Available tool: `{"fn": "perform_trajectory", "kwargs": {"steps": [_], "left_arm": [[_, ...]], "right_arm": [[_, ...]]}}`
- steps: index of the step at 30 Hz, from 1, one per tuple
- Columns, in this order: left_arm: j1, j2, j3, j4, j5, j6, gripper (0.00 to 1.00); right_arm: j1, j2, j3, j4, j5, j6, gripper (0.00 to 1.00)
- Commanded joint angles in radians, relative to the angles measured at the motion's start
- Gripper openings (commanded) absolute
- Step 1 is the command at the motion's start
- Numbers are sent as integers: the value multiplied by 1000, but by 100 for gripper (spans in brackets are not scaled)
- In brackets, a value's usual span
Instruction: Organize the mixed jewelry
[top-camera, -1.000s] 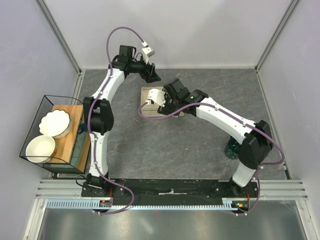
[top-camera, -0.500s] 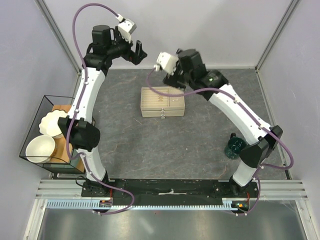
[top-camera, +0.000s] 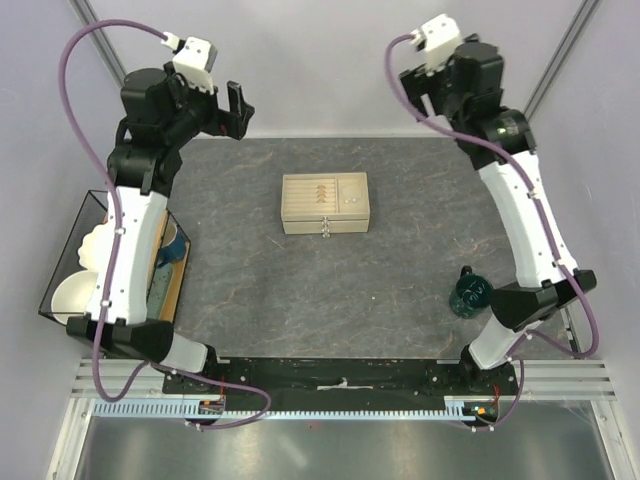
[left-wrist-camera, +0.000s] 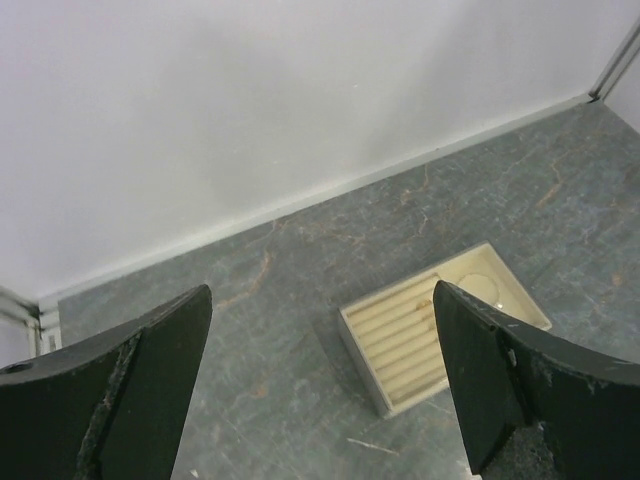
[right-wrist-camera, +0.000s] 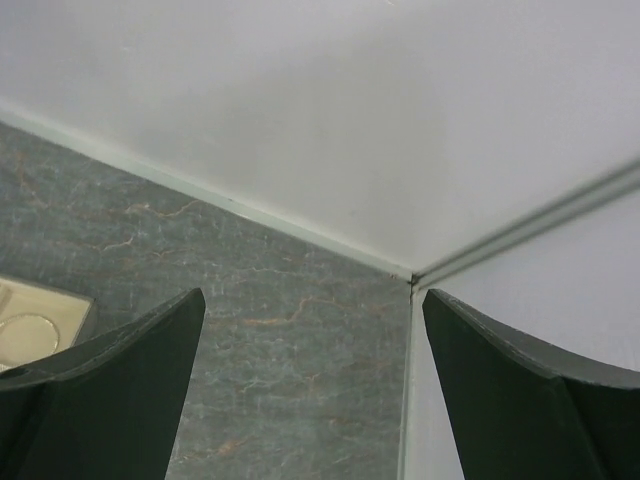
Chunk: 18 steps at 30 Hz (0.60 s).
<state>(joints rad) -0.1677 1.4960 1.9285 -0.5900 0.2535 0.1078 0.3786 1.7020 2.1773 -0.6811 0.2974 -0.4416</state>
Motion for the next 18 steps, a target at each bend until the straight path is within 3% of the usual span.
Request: {"fn": "perform_trajectory", "kwargs": {"steps": [1, 4, 8, 13, 18], "left_arm": [[8, -152, -170, 68, -83, -135, 99], [14, -274, -310, 166, -89, -161, 99], [13, -370, -410, 223, -89, -154, 99], [13, -385, -502, 255, -117, -149, 97], [13, -367, -602, 363, -135, -141, 96]], "right_arm": [[-93, -113, 12, -41, -79, 237, 98], [-125, -168, -31, -61, -121, 311, 98], [-130, -272, -207, 30, -130, 369, 98], [-132, -410, -405, 193, -118, 422, 98], [-130, -424, -502, 245, -98, 405, 98]]}}
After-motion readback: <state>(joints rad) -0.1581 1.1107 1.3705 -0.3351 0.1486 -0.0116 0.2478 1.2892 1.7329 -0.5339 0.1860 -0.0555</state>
